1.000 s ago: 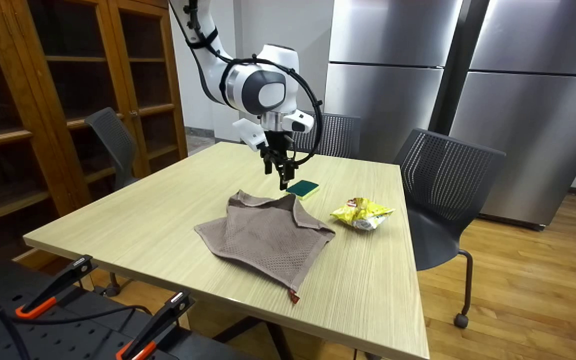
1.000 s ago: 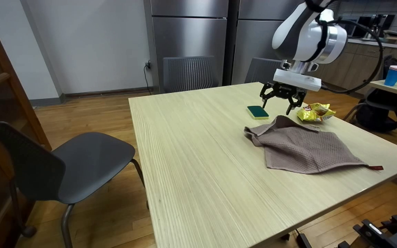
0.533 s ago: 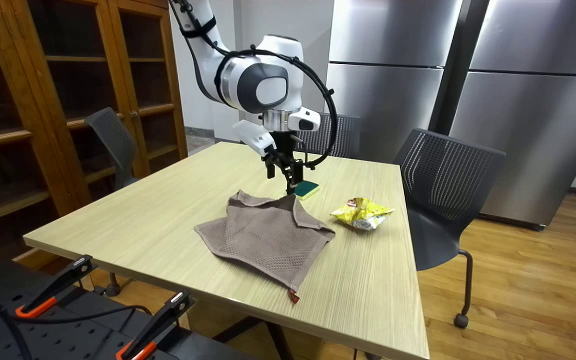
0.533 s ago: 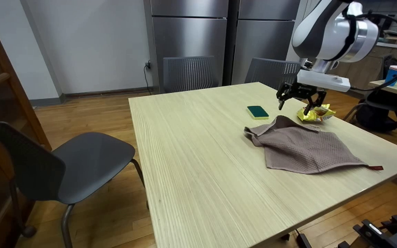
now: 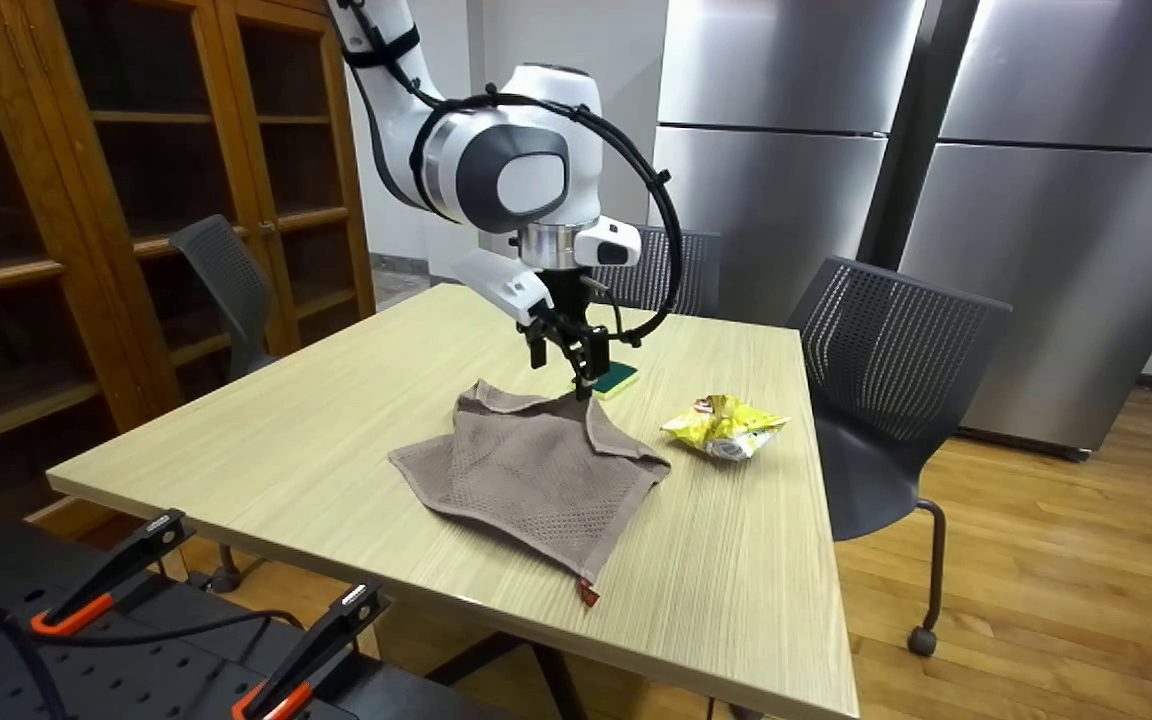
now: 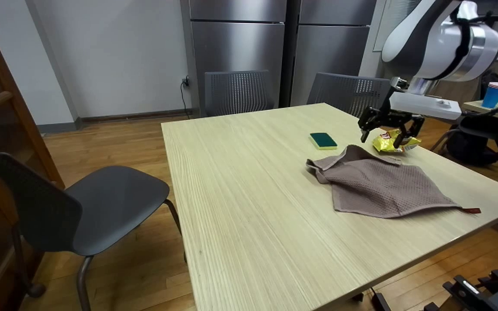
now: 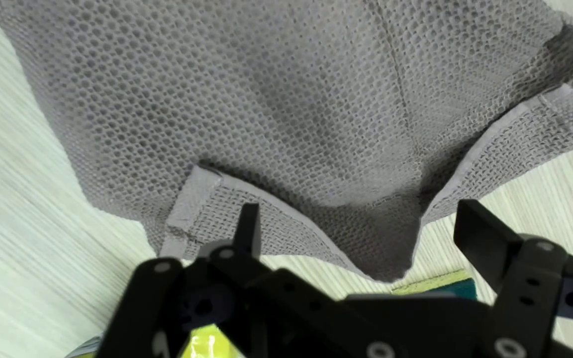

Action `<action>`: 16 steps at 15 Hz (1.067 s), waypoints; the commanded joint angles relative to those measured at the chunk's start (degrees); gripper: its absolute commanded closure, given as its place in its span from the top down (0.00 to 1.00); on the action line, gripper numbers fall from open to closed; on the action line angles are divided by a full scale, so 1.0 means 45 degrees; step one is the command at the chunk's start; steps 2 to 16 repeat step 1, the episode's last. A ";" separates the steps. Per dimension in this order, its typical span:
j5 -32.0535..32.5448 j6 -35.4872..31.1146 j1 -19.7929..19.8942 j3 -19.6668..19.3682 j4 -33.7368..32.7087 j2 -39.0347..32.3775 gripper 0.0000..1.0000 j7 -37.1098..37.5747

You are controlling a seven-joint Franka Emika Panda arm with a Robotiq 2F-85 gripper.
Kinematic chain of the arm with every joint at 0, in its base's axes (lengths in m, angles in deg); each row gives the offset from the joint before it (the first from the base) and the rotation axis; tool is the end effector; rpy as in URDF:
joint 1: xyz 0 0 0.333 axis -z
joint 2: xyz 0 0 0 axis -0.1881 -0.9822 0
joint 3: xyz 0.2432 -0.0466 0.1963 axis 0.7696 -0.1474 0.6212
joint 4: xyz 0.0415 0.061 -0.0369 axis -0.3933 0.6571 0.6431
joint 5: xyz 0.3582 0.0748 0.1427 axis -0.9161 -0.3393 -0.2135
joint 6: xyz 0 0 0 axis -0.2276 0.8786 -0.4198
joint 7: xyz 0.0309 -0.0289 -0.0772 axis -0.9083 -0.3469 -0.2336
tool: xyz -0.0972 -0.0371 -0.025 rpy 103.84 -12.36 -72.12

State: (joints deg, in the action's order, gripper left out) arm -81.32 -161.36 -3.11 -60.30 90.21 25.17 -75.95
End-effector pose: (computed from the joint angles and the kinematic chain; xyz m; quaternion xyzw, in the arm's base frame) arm 0.5372 -0.1376 0.1747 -0.9693 0.2335 -0.0746 0.0197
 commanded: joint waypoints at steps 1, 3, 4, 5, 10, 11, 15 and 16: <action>0.0244 0.0001 0.0182 0.0160 0.0008 0.0028 1.00 0.0181; 0.0244 0.0001 0.0182 0.0160 0.0008 0.0028 1.00 0.0181; 0.0244 0.0001 0.0182 0.0160 0.0008 0.0028 1.00 0.0181; 0.0244 0.0001 0.0182 0.0160 0.0008 0.0028 1.00 0.0181; 0.0244 0.0001 0.0182 0.0160 0.0008 0.0028 1.00 0.0181; 0.0244 0.0001 0.0182 0.0160 0.0008 0.0028 1.00 0.0181; 0.0244 0.0001 0.0182 0.0160 0.0008 0.0028 1.00 0.0181; 0.0244 0.0001 0.0182 0.0160 0.0008 0.0028 1.00 0.0181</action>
